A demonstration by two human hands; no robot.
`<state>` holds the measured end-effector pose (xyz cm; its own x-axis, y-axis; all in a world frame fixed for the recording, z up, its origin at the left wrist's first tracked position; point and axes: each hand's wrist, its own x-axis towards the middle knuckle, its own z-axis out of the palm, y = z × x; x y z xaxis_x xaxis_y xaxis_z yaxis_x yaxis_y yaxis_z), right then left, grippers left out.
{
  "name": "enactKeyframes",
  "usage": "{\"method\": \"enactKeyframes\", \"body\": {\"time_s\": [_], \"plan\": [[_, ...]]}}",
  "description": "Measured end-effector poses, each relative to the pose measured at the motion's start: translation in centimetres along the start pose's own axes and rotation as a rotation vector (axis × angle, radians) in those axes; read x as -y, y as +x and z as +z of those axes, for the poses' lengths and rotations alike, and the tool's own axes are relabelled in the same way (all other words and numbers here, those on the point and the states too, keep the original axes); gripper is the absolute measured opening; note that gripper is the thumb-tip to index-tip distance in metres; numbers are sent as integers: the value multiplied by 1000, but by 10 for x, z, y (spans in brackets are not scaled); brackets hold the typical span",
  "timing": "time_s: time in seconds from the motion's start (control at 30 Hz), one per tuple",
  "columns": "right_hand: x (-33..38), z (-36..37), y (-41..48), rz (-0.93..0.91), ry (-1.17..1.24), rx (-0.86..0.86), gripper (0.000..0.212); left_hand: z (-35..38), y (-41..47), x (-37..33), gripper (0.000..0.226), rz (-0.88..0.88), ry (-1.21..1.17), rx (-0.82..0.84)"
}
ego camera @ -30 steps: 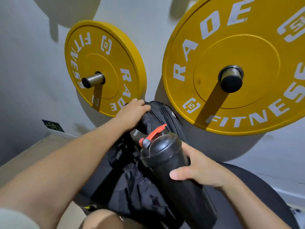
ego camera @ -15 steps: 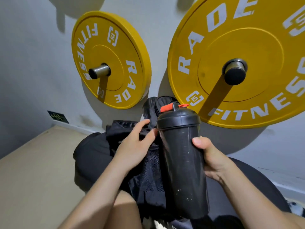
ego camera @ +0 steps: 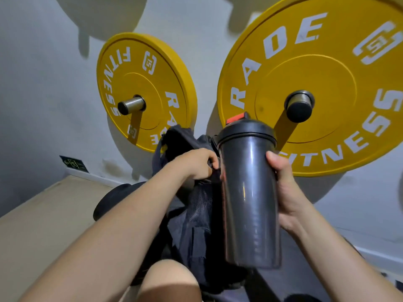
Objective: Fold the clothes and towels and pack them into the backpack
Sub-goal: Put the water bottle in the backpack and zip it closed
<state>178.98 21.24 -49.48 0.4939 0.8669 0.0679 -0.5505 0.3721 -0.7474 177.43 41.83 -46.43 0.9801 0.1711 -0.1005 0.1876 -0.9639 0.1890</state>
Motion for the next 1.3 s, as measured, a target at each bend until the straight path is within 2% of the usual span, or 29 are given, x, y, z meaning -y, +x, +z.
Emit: {"method": "enactKeyframes", "body": {"time_s": [0.03,0.07,0.1,0.13,0.17,0.2,0.23,0.27,0.33,0.47,0.53,0.67,0.77,0.83,0.9,1.0,1.03,1.1,1.17,1.3], "plan": [[1,-1,5,-18,62,-40,78,-5,3,-3,11,-18,100,104],[3,-1,9,-42,119,-78,74,-11,5,-4,30,-51,217,181],[6,-1,11,-63,147,-112,71,-18,2,-6,50,-82,348,189],[10,-2,13,-77,143,-139,70,-24,-2,-5,57,-110,435,112],[14,-2,15,-83,117,-151,70,-29,-11,-7,50,-87,455,-49],[17,-2,17,-83,82,-159,70,-27,-21,-7,37,-13,359,-218],[20,-2,19,-78,55,-156,71,-20,-31,-6,23,94,163,-311],[22,-2,21,-73,35,-149,74,-9,-43,-6,13,194,-71,-302],[27,-1,24,-62,-17,-153,80,6,-58,-17,17,328,-346,-150],[41,5,30,-10,-274,-303,70,19,-63,-23,31,325,-452,-179],[55,2,37,-17,-389,-420,67,19,-67,-13,15,313,-414,-123],[65,3,57,-76,-466,-576,62,19,-81,-7,34,365,-295,-112],[54,13,73,-32,-625,-535,53,17,-88,-11,42,473,-84,-108],[51,22,81,-25,-677,-518,50,18,-90,-12,40,512,59,-181],[47,28,90,-64,-752,-543,59,16,-91,-17,41,516,147,-268],[35,36,101,-144,-870,-605,102,14,-93,-26,44,495,123,-302],[31,36,104,-164,-921,-630,110,14,-92,-28,44,493,110,-307],[25,40,102,-204,-1034,-686,101,15,-91,-31,37,496,77,-330],[17,40,100,-218,-1067,-712,90,15,-89,-32,17,454,-69,-355],[-2,17,96,-99,-895,-622,104,19,-86,-34,11,335,-214,-370]]}}
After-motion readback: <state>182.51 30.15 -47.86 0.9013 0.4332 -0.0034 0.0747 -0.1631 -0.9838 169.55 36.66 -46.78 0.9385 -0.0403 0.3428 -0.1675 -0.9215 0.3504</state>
